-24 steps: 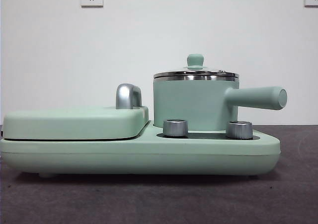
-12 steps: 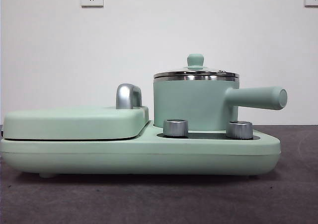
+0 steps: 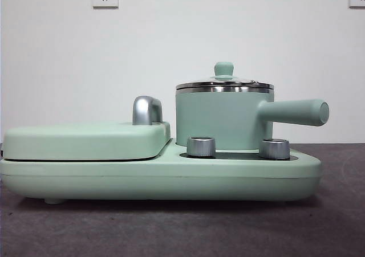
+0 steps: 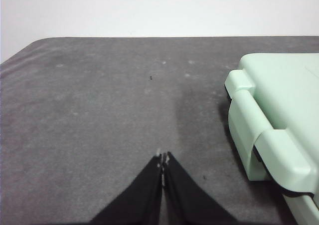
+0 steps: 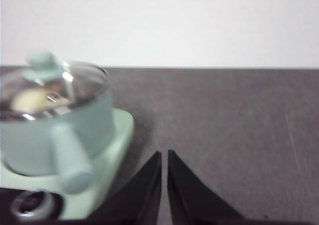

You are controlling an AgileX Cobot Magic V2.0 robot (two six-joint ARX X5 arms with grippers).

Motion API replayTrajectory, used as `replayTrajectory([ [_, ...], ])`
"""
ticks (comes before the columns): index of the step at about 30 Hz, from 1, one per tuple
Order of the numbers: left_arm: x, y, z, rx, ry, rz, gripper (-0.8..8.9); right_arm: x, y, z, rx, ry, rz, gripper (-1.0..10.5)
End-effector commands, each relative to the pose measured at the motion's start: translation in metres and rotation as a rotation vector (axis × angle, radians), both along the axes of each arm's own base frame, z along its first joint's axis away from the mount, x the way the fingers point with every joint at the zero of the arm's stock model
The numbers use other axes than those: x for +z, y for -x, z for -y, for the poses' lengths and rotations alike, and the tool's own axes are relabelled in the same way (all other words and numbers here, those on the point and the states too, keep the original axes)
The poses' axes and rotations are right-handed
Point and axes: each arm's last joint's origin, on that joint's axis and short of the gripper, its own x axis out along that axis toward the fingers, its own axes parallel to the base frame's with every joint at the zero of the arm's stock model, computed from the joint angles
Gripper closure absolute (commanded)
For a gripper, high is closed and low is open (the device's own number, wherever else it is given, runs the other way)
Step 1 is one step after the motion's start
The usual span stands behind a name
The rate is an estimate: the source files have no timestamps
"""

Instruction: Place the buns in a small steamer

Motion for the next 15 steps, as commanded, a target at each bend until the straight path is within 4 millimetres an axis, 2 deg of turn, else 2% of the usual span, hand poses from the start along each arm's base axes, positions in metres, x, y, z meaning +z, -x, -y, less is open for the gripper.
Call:
replayTrajectory([
  [1,-0.007,-0.001,0.0,-0.006,-0.004,-0.025,8.07,-0.009,-0.009,0.007,-0.019,0.011,0.028,9.3],
  [8,-0.007,-0.001,0.0,-0.006,-0.004,-0.025,8.07,-0.035,-0.019,0.024,-0.085,0.028,-0.003,9.3],
  [15,-0.007,-0.001,0.0,-0.006,-0.005,-0.025,8.07,-0.042,-0.019,0.031,-0.13,0.042,-0.069,9.3],
])
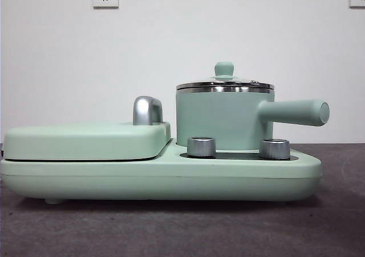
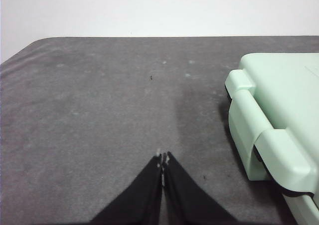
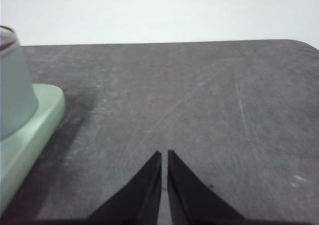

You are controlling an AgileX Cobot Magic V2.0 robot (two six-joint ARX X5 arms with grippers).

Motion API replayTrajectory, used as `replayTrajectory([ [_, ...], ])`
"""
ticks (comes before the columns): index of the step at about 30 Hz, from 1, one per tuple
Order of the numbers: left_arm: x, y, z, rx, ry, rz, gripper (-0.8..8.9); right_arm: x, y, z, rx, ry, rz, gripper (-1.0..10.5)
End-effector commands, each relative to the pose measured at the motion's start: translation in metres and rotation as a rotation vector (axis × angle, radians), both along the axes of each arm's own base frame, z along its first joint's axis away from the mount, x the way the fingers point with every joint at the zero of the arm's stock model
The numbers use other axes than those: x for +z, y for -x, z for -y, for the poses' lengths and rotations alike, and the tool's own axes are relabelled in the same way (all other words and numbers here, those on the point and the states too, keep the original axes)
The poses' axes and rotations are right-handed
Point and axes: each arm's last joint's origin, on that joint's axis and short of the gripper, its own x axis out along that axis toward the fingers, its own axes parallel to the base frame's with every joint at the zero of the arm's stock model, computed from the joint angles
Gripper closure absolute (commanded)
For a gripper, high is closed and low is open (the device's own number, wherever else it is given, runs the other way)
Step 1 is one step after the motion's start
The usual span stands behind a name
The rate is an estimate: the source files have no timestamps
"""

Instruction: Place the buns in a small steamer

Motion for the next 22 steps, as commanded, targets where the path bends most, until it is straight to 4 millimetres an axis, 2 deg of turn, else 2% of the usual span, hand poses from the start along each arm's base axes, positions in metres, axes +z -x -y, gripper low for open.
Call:
replayTrajectory([
  [1,-0.0071,-0.0008,0.0,-0.006,-0.005,-0.025,8.07,-0.0043,0.0003,0.0003,0.006,0.014,-0.032,9.3],
  [22,-0.0071,-0.0008,0.0,-0.006,-0.005,-0.025,8.07,-0.0023,0.0,-0.0008,0.036,0.018,-0.012,9.3],
])
